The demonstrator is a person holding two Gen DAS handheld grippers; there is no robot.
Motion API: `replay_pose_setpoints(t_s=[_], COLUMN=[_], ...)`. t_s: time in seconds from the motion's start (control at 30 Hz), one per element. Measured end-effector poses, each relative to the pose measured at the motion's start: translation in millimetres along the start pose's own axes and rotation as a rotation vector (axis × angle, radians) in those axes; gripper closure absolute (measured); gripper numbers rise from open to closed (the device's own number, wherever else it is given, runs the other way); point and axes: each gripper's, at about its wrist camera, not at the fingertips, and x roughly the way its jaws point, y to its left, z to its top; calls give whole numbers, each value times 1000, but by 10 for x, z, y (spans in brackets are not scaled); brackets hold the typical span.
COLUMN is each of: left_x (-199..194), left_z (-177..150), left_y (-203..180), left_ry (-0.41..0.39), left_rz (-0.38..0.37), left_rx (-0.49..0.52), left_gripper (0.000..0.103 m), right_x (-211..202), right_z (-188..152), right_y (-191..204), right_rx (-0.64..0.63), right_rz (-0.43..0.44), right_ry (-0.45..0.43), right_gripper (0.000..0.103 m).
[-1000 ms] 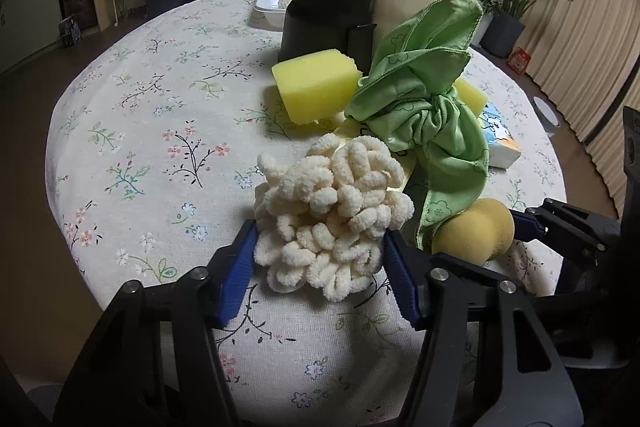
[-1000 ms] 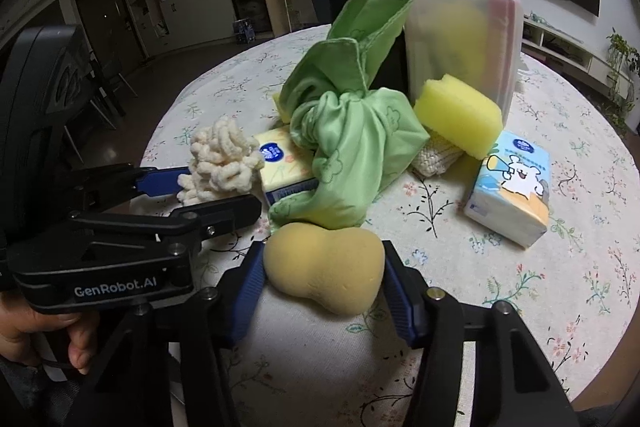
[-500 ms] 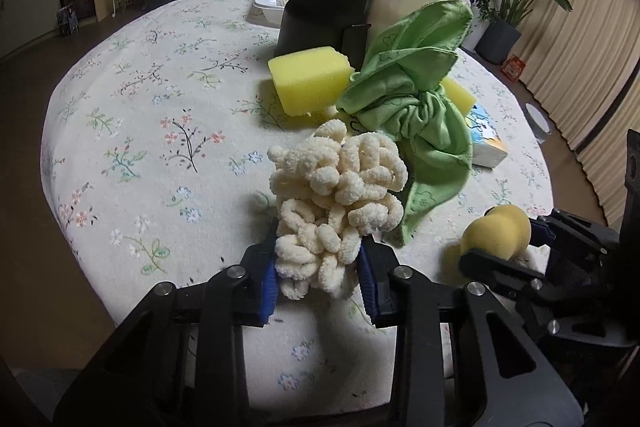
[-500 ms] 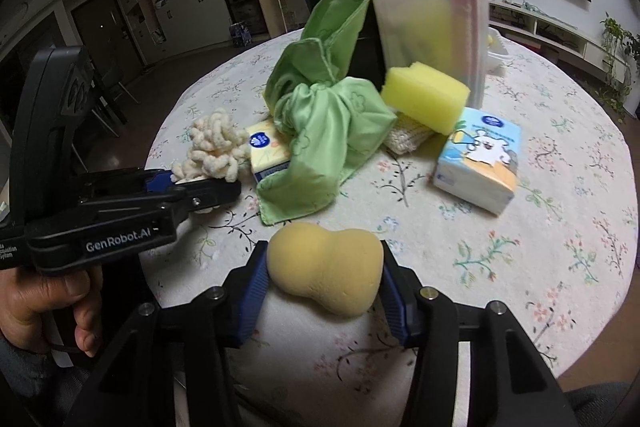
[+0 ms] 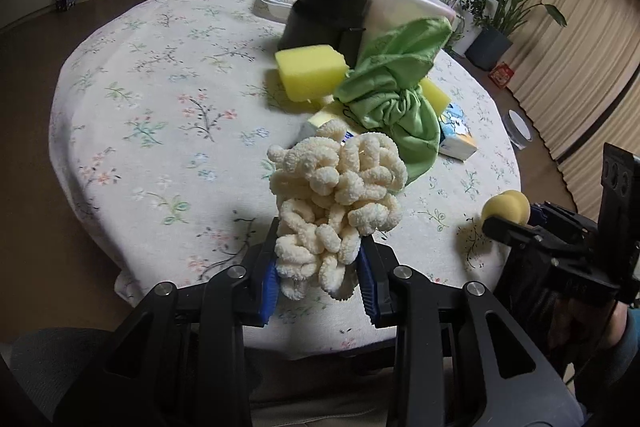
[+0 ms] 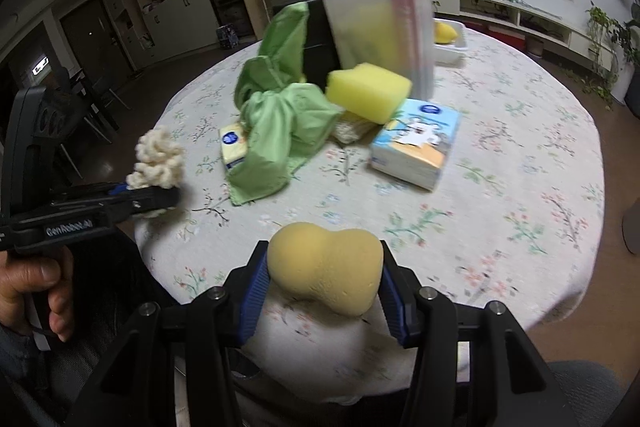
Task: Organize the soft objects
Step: 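Carry the looped scrubber and peanut sponge in both grippers to the white tray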
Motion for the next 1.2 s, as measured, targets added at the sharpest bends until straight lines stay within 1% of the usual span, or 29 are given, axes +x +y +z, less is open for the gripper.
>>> replay_pose_setpoints(t_s=[0.13,0.3,0.5,0.57,0.63,0.77,0.87,0.93,1.03,1.13,1.2], left_x=[-132,-203,-147,-112,-73,25,160,307,519,784,955], left_z=[143,434,888,1076,1282,1733,2105,2366,2671,2986,3135], left_y=[99,267,416,473,522,537,465,400,351,311,264], left_ry=[-36,-71,-87,-93,-102,-124,-128,-122,-109,-92,-75], left_rz=[20,45,62,53,59,48,58,53,64,44,37], left_rx=[-6,1,37,37,44,84,143,183,219,255,281], left_gripper=[73,73,73,73,73,73,73,73,73,73,73], right_x=[-100,-258,-382,-399,-402,-365,-250,-156,27,234,401], right_z=[40,209,482,572,679,1026,1356,1561,1892,2212,2419], right_y=[-145,-401,-915,-1060,-1228,-1579,-1778,-1846,-1953,-2004,-2001], right_rx=[27,57,106,109,115,120,104,80,59,30,-3], right_rz=[-11,-47,-114,-135,-155,-185,-202,-205,-204,-194,-182], right_ry=[-15,-45,-63,-66,-69,-82,-86,-91,-88,-80,-74], right_gripper=[50,50,50,50,50,50,50,50,50,50,50])
